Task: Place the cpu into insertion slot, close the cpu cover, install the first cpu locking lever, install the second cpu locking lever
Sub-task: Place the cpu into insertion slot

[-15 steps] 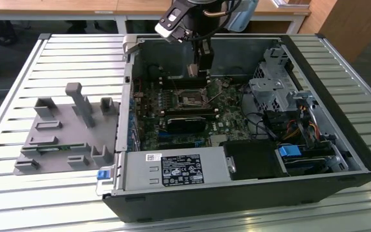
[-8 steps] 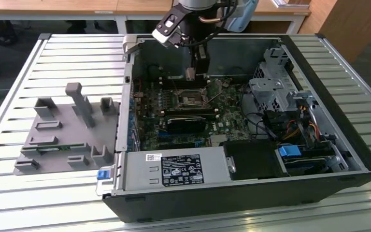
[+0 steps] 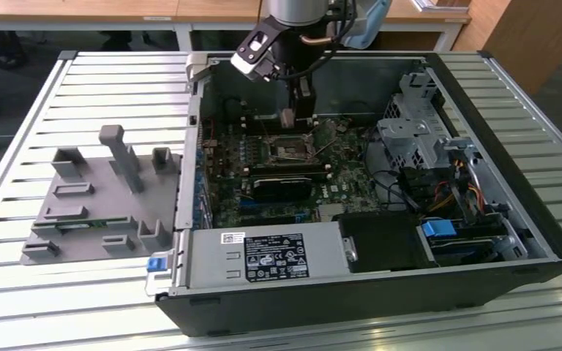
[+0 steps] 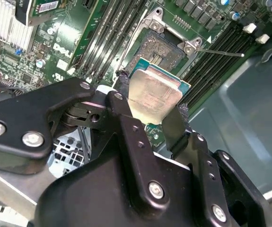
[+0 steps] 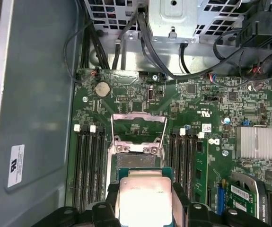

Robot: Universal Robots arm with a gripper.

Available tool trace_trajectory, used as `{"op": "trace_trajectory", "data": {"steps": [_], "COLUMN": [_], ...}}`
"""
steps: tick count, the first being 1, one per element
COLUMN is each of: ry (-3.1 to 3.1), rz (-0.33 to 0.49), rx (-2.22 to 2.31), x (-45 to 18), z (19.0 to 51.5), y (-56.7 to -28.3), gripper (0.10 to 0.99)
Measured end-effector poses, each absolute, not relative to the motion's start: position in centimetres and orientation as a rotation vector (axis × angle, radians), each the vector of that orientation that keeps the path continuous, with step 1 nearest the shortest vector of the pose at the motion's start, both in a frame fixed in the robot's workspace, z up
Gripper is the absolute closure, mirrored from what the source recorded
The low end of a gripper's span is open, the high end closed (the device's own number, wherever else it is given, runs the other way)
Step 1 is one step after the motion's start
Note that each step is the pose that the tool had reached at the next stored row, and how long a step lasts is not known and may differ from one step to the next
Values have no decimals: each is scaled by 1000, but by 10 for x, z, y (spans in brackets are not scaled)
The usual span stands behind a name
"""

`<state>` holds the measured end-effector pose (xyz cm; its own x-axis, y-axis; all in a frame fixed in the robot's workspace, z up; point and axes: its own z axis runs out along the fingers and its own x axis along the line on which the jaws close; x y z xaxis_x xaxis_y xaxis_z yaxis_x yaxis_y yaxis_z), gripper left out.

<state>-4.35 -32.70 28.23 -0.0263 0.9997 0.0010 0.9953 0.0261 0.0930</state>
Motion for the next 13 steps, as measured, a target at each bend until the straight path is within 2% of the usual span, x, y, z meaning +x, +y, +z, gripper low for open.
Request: {"op": "trace_trajectory", "data": {"steps": [13], "ry": [2202], "rz": [102], "rx": [2146], "x": [-46], "z": [262], "y": [-324], "gripper": [557]}}
